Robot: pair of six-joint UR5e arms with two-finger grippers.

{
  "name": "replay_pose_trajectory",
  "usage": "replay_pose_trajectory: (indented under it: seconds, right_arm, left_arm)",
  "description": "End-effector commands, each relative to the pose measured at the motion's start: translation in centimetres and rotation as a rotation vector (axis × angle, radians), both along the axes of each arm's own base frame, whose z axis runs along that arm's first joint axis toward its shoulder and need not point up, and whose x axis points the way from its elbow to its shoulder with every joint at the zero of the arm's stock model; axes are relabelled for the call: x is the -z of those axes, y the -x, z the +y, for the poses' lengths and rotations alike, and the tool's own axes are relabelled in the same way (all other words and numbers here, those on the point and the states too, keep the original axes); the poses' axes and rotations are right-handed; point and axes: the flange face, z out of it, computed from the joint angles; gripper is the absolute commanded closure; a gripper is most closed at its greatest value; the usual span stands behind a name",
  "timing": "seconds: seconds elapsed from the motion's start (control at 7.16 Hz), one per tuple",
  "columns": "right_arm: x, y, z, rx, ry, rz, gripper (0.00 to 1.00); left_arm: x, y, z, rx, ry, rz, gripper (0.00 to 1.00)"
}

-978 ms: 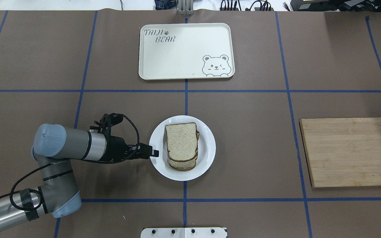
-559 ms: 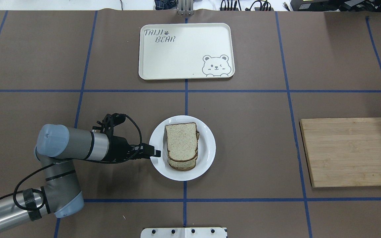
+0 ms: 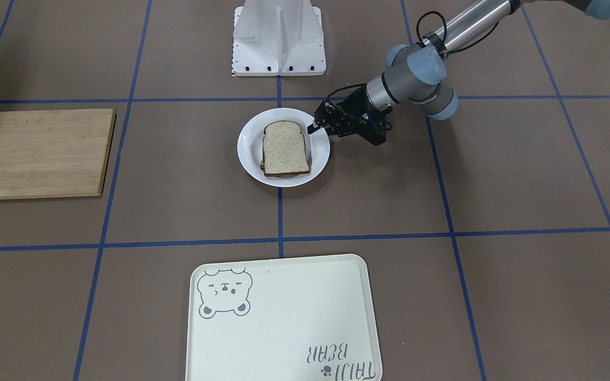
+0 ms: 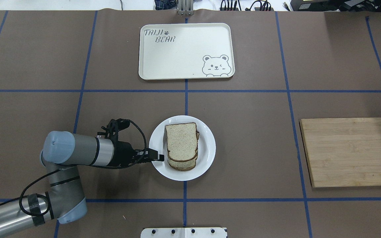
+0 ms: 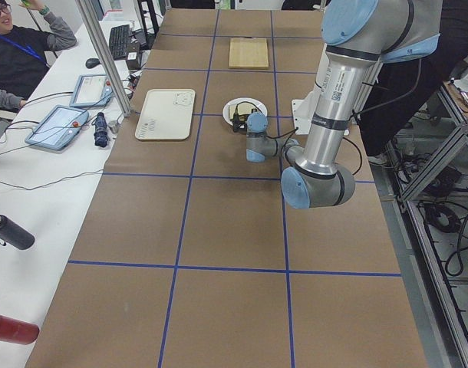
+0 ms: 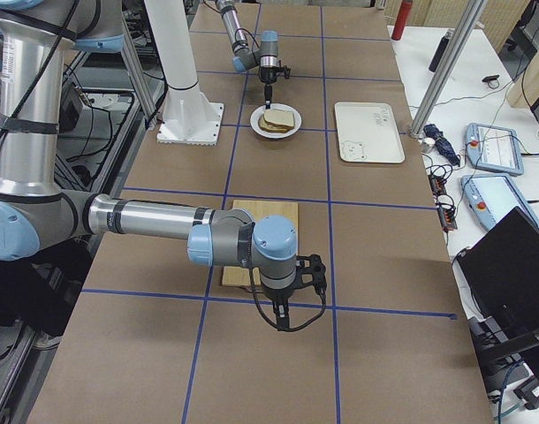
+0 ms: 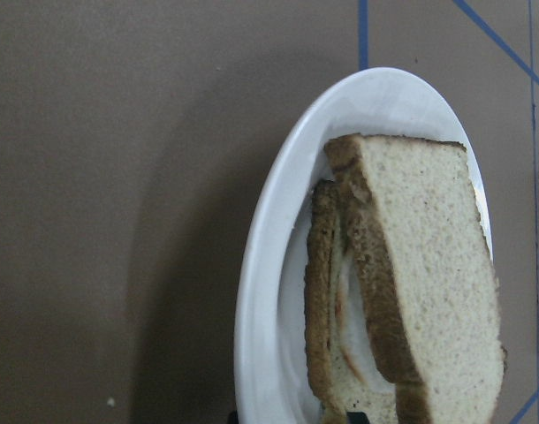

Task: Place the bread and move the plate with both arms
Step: 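Grip the white plate rim with the left gripper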

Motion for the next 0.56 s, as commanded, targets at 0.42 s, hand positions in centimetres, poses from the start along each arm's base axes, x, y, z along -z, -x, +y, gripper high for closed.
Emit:
replay_pose_trajectory:
  seconds: [0.42]
  right_arm:
    - [0.01,-0.02,-0.03,0.0,-0.004,0.003,0.0]
  left_arm:
    - [0.2,-0.31,0.4,0.012,0.016,0.009,1.0]
